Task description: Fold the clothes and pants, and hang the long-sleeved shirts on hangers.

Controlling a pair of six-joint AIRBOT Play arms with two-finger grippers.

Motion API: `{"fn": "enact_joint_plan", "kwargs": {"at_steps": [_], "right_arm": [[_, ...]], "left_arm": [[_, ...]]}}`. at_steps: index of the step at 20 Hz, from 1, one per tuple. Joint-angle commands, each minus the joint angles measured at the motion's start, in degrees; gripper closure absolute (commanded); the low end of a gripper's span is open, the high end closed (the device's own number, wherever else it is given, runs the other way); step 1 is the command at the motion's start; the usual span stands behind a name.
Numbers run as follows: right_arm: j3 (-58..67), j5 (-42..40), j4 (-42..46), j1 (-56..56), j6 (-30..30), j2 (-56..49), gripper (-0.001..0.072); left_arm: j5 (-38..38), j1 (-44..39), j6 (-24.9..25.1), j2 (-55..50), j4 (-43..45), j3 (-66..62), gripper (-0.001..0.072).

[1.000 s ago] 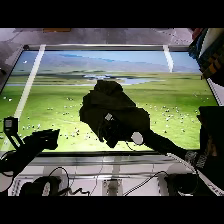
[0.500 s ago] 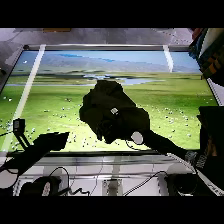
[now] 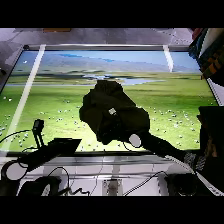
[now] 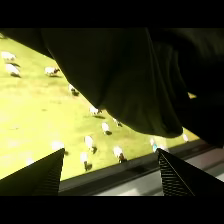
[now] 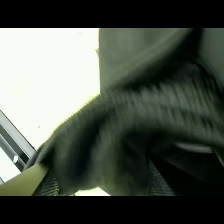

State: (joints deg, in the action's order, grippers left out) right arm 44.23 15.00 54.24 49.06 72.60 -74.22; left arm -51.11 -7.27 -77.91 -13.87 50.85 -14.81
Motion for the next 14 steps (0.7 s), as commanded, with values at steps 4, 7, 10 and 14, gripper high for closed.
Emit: {"fn": "enact_joint_plan", "kwargs": {"at_steps": [4,7,10,14], "right_arm": [[0.24,0.24,0.72,0.22,-0.13,-0.07,0.0507],[0.24,4.76,1.27,0.24,-0.11,-0.07,0.0489],[0.24,8.68,1.20,0.22,0.04,-0.07,0.0558],[0.24,7.26,1.95,0.20,-0.04,1.14,0.0677]], "left_arm": [[2.49,-4.48,0.35,-5.88,-0.37,0.07,0.0048],[2.51,-4.48,0.35,-7.39,-0.37,0.07,0.0048],[2.54,-4.48,0.35,-7.58,-0.39,0.07,0.0049],[2.78,-4.48,0.35,-7.61,-0.39,0.07,0.0051]]}}
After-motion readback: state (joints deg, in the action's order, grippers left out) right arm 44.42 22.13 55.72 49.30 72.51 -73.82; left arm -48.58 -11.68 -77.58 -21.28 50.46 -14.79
